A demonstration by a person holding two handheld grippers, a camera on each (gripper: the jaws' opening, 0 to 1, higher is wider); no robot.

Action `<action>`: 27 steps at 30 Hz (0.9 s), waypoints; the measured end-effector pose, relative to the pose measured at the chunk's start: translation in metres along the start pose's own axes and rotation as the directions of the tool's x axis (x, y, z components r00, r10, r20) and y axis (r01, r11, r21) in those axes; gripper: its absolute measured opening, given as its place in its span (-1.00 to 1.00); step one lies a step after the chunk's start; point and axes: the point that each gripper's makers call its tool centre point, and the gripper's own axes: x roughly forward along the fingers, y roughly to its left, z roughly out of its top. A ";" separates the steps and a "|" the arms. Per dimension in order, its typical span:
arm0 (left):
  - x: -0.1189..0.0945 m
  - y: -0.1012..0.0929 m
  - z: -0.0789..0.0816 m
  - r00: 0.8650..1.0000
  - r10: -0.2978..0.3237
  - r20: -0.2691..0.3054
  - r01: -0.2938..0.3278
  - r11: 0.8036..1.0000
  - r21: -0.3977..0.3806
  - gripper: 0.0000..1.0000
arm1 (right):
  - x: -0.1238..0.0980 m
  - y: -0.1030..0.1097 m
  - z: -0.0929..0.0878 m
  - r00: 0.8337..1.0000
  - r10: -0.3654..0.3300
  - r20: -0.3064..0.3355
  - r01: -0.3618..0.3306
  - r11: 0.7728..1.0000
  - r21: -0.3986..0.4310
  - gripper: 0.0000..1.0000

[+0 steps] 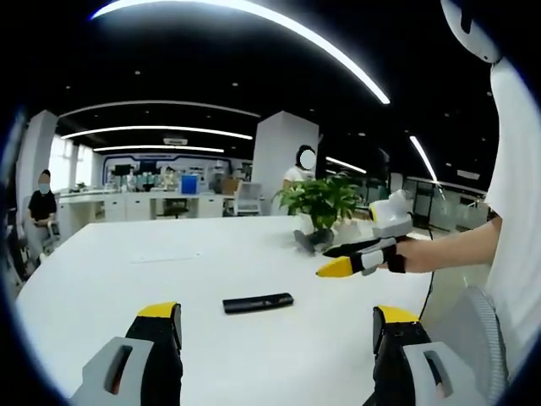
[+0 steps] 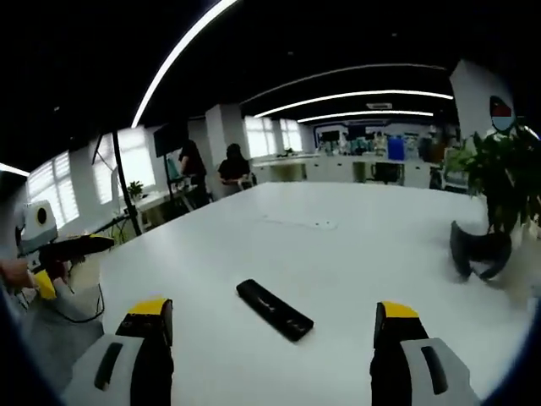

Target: Press the specified remote control buttons in sequence, fully releasing each button before pressing the next.

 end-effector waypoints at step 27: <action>-0.001 -0.001 0.002 1.000 0.010 0.010 -0.010 1.000 0.002 0.95 | -0.126 0.001 0.011 0.965 -0.195 0.174 0.188 0.981 0.054 0.93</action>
